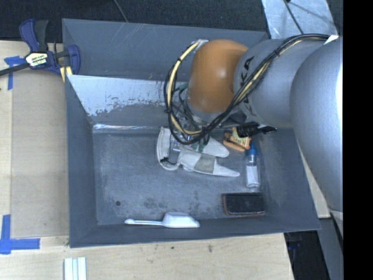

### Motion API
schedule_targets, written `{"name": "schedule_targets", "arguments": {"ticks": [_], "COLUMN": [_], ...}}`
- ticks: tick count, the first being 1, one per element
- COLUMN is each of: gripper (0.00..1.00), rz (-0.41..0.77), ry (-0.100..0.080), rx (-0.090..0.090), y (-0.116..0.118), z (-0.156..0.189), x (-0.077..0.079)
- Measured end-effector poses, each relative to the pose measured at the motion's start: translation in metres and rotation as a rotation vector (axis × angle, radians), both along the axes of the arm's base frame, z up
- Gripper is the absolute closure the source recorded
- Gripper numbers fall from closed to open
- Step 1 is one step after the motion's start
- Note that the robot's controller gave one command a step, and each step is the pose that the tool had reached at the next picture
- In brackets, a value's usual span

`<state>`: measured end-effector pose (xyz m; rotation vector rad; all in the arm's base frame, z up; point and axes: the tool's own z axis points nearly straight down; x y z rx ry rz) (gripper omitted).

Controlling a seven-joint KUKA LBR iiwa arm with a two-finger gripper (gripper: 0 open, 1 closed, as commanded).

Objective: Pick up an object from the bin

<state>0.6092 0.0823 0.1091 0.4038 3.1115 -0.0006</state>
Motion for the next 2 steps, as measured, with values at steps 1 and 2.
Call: {"name": "schedule_targets", "arguments": {"ticks": [1,2], "gripper": [0.00,0.00], "rz": [0.136,0.006], "ry": [0.001,0.001], "rx": [0.000,0.001], "y": [-0.0036,-0.0070], "z": [-0.0043,0.0054], "x": [-0.0001,0.0026]}}
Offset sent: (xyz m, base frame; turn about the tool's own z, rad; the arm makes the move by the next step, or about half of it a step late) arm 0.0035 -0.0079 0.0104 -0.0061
